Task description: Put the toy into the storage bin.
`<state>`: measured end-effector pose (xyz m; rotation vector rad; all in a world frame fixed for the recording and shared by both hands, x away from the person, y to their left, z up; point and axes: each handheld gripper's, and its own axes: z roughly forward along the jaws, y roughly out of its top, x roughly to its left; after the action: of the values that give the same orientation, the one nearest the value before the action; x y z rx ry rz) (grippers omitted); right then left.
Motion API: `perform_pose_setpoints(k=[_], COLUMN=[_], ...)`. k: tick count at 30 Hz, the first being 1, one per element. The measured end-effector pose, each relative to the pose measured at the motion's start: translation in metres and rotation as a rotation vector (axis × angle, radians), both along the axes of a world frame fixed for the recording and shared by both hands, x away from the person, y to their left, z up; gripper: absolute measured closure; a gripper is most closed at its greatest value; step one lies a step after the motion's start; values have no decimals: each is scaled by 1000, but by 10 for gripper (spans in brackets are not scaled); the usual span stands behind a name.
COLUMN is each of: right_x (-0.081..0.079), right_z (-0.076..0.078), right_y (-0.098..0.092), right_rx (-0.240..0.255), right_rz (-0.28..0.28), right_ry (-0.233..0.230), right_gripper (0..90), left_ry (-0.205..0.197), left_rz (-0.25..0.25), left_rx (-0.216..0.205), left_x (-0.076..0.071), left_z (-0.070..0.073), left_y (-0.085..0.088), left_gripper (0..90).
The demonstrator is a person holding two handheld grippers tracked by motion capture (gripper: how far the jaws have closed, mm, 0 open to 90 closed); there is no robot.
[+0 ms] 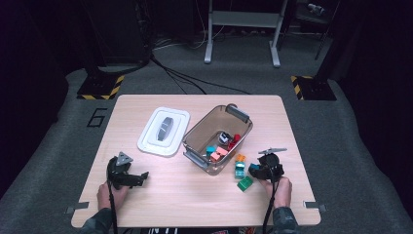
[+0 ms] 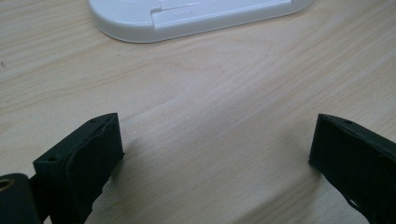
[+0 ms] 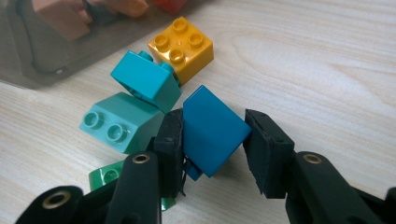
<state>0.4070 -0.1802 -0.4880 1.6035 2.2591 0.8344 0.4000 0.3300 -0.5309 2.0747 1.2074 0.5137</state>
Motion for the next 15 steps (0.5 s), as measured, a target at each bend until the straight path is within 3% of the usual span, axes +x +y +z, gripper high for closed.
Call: perform_pose_setpoints(k=[15], right_x=[5], right_z=[32], right_y=[-9], right_rx=[24], right_rz=[-6], right_ry=[-61], right_gripper=[594], left_ry=[-3], left_rz=[-2], left_rx=[6], left_x=[0], left_z=[0], left_y=[0], left_gripper=[25])
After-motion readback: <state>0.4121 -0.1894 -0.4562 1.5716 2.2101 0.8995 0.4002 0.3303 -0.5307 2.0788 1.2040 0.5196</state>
